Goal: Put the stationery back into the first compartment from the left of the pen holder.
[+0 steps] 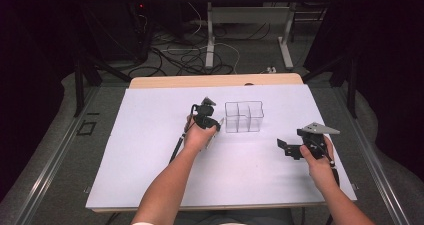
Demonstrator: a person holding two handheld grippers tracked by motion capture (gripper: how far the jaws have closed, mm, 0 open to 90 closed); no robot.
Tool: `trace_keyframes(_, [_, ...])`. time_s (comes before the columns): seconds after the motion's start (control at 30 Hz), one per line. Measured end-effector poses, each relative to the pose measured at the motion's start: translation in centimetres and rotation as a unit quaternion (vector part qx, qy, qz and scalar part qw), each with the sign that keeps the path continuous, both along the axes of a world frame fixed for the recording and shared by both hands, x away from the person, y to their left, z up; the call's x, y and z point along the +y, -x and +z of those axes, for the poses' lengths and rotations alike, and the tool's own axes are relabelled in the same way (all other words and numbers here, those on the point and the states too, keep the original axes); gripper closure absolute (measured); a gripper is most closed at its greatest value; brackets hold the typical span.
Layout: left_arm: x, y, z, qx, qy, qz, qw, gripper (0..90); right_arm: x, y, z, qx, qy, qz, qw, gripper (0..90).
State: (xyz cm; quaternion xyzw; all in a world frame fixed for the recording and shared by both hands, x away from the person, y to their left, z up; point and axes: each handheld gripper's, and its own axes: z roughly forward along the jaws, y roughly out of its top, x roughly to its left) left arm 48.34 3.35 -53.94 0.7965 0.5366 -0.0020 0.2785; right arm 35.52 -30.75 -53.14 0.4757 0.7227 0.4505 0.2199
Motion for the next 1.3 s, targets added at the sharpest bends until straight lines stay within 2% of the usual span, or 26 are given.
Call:
trace_keyframes(0.77, [0.8, 0.7, 1.4, -0.022, 0.022, 0.009, 0.9995, 80.1, 0.1, -0.1, -0.1, 0.0, 0.0, -0.001, 1.0, 7.3])
trace_keyframes(1.03, [1.2, 1.0, 2.1, -0.042, 0.032, 0.013, 0.9985, 80.1, 0.0, -0.1, -0.1, 0.001, 0.0, -0.002, 1.0, 7.3])
trace_keyframes(1.3, [1.5, 1.3, 3.0, -0.07, 0.043, 0.023, 0.9963, 80.1, 0.0, -0.1, -0.1, 0.0, -0.002, -0.002, 1.0, 7.2])
